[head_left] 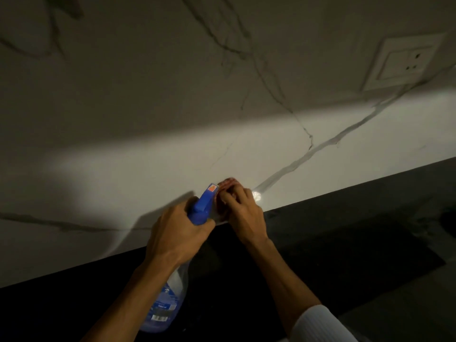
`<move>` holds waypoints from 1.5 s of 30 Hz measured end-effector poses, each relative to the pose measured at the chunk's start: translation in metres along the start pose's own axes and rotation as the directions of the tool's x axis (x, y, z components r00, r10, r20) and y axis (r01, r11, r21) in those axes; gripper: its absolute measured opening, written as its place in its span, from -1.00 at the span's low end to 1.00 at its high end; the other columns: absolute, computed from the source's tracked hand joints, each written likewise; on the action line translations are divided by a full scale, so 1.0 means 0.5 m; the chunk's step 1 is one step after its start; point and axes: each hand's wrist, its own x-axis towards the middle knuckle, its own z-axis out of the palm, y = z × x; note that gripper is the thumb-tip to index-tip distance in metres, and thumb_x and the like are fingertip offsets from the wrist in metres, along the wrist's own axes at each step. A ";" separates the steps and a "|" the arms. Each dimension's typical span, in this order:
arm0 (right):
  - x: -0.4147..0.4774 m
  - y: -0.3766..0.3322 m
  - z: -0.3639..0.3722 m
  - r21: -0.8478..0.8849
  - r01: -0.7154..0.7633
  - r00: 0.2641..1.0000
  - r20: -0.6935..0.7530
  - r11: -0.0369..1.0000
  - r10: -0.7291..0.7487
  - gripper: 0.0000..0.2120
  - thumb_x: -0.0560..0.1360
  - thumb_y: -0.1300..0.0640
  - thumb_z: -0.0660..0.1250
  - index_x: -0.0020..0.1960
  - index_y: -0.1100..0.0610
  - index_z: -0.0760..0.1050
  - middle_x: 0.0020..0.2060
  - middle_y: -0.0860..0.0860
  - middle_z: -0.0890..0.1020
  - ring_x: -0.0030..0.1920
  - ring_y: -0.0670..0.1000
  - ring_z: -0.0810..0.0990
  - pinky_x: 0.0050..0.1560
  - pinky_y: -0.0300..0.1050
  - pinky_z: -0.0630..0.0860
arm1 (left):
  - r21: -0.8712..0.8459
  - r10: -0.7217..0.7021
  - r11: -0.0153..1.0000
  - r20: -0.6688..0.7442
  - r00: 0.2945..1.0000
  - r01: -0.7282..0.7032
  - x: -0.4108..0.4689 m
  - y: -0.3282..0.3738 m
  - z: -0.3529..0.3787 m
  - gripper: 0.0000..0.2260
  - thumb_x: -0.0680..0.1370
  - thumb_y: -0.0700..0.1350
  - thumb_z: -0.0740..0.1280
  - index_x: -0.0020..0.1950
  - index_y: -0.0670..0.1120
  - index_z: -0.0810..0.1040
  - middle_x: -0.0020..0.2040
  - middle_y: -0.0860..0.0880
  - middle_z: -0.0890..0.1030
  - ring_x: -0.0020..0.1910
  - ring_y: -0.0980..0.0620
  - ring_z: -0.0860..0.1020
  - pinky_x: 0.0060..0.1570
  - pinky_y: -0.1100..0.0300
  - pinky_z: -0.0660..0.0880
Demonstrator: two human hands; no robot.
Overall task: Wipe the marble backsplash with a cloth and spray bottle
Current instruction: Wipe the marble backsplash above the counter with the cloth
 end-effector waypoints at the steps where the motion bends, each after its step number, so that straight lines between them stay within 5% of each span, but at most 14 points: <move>1: 0.008 0.008 -0.019 0.052 -0.063 0.997 -0.041 0.997 0.065 -0.52 0.38 0.26 0.46 0.25 0.01 0.47 0.23 0.07 0.49 0.16 0.12 0.44 -0.06 0.06 0.59 | -0.004 0.012 1.000 -0.003 1.000 -0.012 0.000 0.004 -0.001 -0.86 0.23 0.10 0.34 -0.27 0.16 0.46 -0.46 -0.02 0.56 -0.42 -0.14 0.60 -0.27 -0.09 0.60; 3: 0.026 0.025 -0.049 0.168 -0.177 0.968 -0.145 0.970 0.202 -0.52 0.43 0.37 0.34 0.26 -0.01 0.45 0.24 0.06 0.45 0.19 0.15 0.46 0.08 0.09 0.54 | -0.015 0.045 0.999 -0.008 0.999 -0.045 0.000 0.012 -0.001 -0.84 0.24 0.07 0.35 -0.24 0.11 0.46 -0.46 -0.02 0.55 -0.45 -0.12 0.59 -0.29 -0.11 0.60; 8: 0.080 0.053 -0.102 0.270 -0.244 0.862 -0.380 0.931 0.336 -0.51 0.42 0.37 0.39 0.32 0.16 0.44 0.29 0.15 0.44 0.27 0.13 0.45 0.20 0.06 0.54 | -0.077 0.095 0.992 -0.020 0.995 -0.096 0.004 0.025 -0.007 -0.86 0.32 -0.01 0.39 -0.18 0.01 0.50 -0.37 -0.09 0.61 -0.45 -0.14 0.59 -0.33 -0.13 0.60; 16: 0.115 0.036 -0.122 0.393 -0.256 0.786 -0.447 0.883 0.427 -0.50 0.42 0.42 0.33 0.33 0.15 0.44 0.30 0.13 0.41 0.30 0.10 0.41 0.26 0.06 0.50 | -0.087 0.093 0.991 -0.101 0.991 -0.102 0.009 0.027 -0.039 -0.75 0.39 -0.16 0.44 -0.34 0.00 0.38 -0.47 -0.03 0.44 -0.43 -0.08 0.50 -0.29 -0.01 0.55; 20: 0.111 0.001 -0.095 0.434 -0.265 0.756 -0.461 0.861 0.465 -0.50 0.42 0.39 0.39 0.32 0.15 0.44 0.29 0.15 0.42 0.30 0.12 0.42 0.25 0.10 0.51 | -0.091 0.067 0.993 -0.145 0.987 -0.081 0.009 0.000 -0.071 -0.86 0.40 -0.16 0.42 -0.25 -0.03 0.47 -0.40 -0.10 0.55 -0.41 -0.13 0.56 -0.30 0.00 0.58; 25: 0.091 -0.099 -0.023 0.313 -0.193 0.843 -0.432 0.930 0.320 -0.58 0.45 0.29 0.40 0.26 0.02 0.50 0.27 0.07 0.45 0.27 0.10 0.45 0.23 -0.08 0.47 | -0.081 0.022 0.996 -0.165 0.986 -0.036 -0.002 -0.046 -0.108 -0.87 0.41 -0.15 0.43 -0.25 0.00 0.49 -0.39 -0.12 0.58 -0.42 -0.15 0.58 -0.24 -0.08 0.61; 29: 0.034 -0.162 0.071 0.133 0.102 0.978 -0.195 0.986 -0.075 -0.56 0.38 0.24 0.46 0.24 0.10 0.50 0.23 0.08 0.48 0.21 0.11 0.40 0.13 0.04 0.54 | -0.035 0.033 0.999 -0.204 0.979 -0.041 -0.015 -0.068 -0.122 -0.75 0.39 -0.18 0.44 -0.36 0.02 0.40 -0.50 0.00 0.47 -0.49 -0.09 0.52 -0.32 0.03 0.53; 32: 0.001 -0.143 0.115 0.027 0.221 0.972 0.073 0.975 -0.222 -0.43 0.32 0.14 0.55 0.28 0.08 0.46 0.23 0.10 0.51 0.24 0.14 0.43 0.10 0.17 0.57 | 0.001 0.090 0.996 -0.208 0.974 -0.092 -0.017 -0.081 -0.133 -0.68 0.39 -0.26 0.42 -0.38 0.04 0.35 -0.53 0.02 0.41 -0.56 0.05 0.46 -0.42 0.16 0.42; 35: -0.017 -0.089 0.103 -0.054 0.255 0.958 0.151 0.965 -0.244 -0.44 0.30 0.11 0.56 0.25 0.04 0.45 0.18 0.06 0.49 0.18 0.09 0.44 0.01 0.12 0.60 | 0.008 0.093 0.996 -0.154 0.984 -0.093 -0.013 -0.105 -0.145 -0.77 0.42 -0.27 0.40 -0.29 0.01 0.43 -0.50 -0.02 0.46 -0.57 0.07 0.50 -0.51 0.24 0.46; 39: -0.053 0.005 0.059 -0.047 -0.022 0.985 0.167 0.999 0.030 -0.54 0.36 0.10 0.51 0.21 0.00 0.45 0.26 0.03 0.43 0.22 0.02 0.40 0.02 0.02 0.58 | -0.028 0.041 0.999 -0.086 0.995 -0.043 -0.019 -0.121 -0.141 -0.86 0.42 -0.23 0.41 -0.23 -0.03 0.48 -0.40 -0.13 0.55 -0.45 -0.12 0.55 -0.34 0.01 0.55; 42: -0.061 0.060 0.021 0.133 -0.309 0.950 0.083 0.942 0.300 -0.71 0.52 0.19 0.35 0.22 0.04 0.44 0.24 -0.01 0.39 0.12 -0.18 0.38 0.13 -0.36 0.46 | -0.006 0.030 1.000 -0.113 0.993 -0.031 -0.027 -0.122 -0.136 -0.79 0.40 -0.21 0.43 -0.34 -0.01 0.44 -0.51 0.00 0.49 -0.55 0.03 0.50 -0.39 0.12 0.48; 43: -0.055 0.069 0.009 0.179 -0.385 0.922 0.035 0.906 0.385 -0.74 0.53 0.26 0.30 0.19 0.06 0.45 0.20 -0.02 0.39 0.09 -0.16 0.41 0.11 -0.38 0.47 | -0.004 0.027 1.000 -0.128 0.991 -0.028 -0.028 -0.122 -0.138 -0.77 0.40 -0.21 0.43 -0.35 -0.02 0.43 -0.53 0.00 0.47 -0.58 0.07 0.49 -0.40 0.12 0.48; 45: -0.034 0.079 -0.011 0.243 -0.501 0.838 -0.103 0.830 0.536 -0.71 0.47 0.41 0.26 0.10 0.12 0.47 0.16 0.01 0.42 0.07 -0.07 0.44 0.16 -0.10 0.54 | -0.009 0.021 1.000 -0.153 0.988 -0.022 -0.028 -0.122 -0.144 -0.77 0.41 -0.20 0.43 -0.35 -0.04 0.42 -0.53 -0.01 0.47 -0.56 0.03 0.52 -0.38 0.04 0.54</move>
